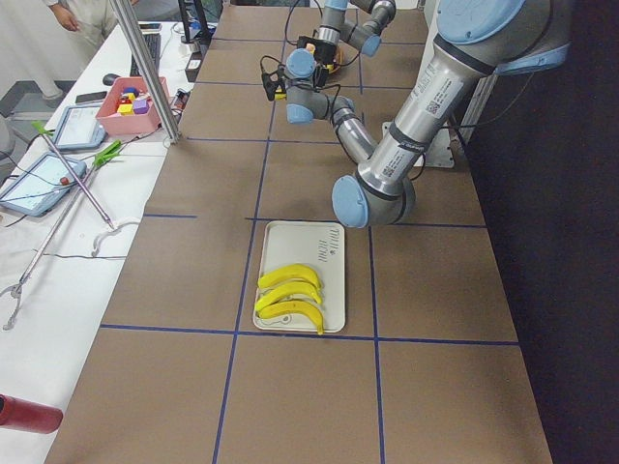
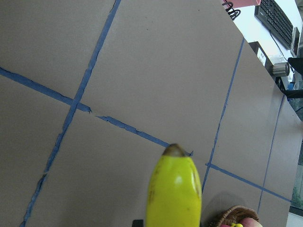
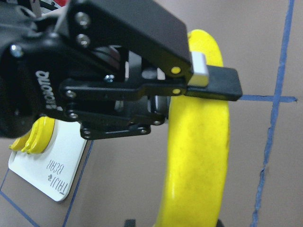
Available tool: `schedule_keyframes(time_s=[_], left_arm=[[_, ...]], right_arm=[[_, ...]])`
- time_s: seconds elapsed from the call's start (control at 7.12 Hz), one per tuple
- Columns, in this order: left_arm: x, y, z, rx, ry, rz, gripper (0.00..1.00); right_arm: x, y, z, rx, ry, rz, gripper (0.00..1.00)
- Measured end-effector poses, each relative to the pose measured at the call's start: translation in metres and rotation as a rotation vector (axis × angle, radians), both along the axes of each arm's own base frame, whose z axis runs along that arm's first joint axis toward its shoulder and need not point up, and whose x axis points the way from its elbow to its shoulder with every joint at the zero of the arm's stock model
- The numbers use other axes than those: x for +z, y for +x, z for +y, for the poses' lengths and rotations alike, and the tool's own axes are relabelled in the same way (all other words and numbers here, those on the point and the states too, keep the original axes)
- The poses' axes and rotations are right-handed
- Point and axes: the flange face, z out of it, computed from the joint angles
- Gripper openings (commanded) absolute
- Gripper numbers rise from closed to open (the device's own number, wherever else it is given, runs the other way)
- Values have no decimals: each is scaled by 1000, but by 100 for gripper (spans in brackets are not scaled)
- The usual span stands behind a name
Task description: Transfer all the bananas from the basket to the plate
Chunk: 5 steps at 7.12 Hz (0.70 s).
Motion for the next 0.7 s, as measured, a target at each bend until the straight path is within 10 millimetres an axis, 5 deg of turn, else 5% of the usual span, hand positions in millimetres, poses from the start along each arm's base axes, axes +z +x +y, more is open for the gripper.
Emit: schedule_keyframes(time_s=[0.42, 0.7], left_arm=[[24, -6, -5, -9, -10, -29, 0], [70, -30, -17, -41, -49, -79, 0]], right_arm=[[12, 42, -38, -67, -74, 67, 99], [35, 75, -71, -58, -139, 133, 99]])
